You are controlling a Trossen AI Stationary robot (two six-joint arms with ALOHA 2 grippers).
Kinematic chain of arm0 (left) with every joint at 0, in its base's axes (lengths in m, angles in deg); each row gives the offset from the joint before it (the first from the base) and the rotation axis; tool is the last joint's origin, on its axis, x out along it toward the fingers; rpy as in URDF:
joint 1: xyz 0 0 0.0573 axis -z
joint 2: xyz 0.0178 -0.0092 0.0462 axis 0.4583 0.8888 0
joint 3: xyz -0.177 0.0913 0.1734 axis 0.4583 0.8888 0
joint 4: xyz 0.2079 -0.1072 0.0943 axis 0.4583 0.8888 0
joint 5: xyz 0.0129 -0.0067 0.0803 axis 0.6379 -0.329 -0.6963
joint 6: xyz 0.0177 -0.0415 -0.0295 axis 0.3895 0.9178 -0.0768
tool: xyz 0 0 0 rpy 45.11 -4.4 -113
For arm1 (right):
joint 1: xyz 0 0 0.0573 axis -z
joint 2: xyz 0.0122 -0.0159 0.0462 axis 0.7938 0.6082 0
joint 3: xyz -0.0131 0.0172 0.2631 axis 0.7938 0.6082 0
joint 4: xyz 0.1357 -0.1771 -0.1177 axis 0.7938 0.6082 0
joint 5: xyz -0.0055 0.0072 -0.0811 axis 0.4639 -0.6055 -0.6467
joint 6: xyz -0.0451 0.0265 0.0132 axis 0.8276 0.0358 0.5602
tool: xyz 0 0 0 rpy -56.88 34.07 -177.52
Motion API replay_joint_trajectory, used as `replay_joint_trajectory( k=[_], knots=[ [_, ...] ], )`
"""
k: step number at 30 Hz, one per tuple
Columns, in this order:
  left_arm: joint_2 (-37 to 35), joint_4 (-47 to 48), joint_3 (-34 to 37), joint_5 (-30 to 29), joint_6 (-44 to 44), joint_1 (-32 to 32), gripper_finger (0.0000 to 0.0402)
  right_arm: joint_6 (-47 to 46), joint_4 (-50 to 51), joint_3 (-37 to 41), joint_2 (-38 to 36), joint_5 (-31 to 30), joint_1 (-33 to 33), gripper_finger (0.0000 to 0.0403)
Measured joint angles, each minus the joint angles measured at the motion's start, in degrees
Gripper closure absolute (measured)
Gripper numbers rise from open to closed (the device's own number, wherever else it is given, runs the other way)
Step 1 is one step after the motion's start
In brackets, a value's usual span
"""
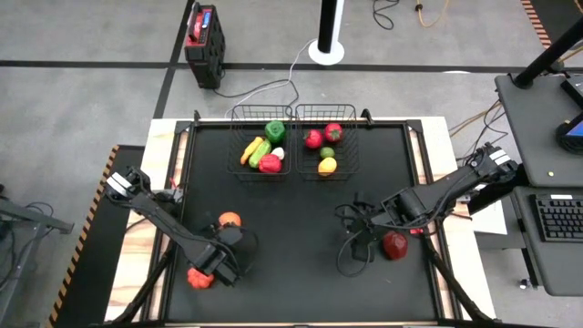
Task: Sort produce into baskets
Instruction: Put the orange into the right wire basket
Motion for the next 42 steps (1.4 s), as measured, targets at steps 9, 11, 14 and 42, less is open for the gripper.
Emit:
replay_joint_trajectory(
  k=[9,11,14,42],
  knots=[
    [0.0,-1.1,0.6,-3.3,-2.4,-0.2,0.0093,0.0,-0.4,0.0,0.0,0.0,0.0,0.0115],
    [0.0,-1.2,0.8,-3.3,-2.5,-0.3,0.0093,0.0,-0.4,0.0,0.0,0.0,0.0,0.0114],
    [0.0,-1.2,0.8,-3.3,-2.5,-0.3,0.0093,0.0,-0.5,0.0,0.0,0.0,0.0,0.0110],
    [-0.5,6.2,-7.1,-0.3,-2.2,-7.6,0.0089,0.1,-0.8,0.0,0.0,0.5,0.0,0.0098]
  ],
)
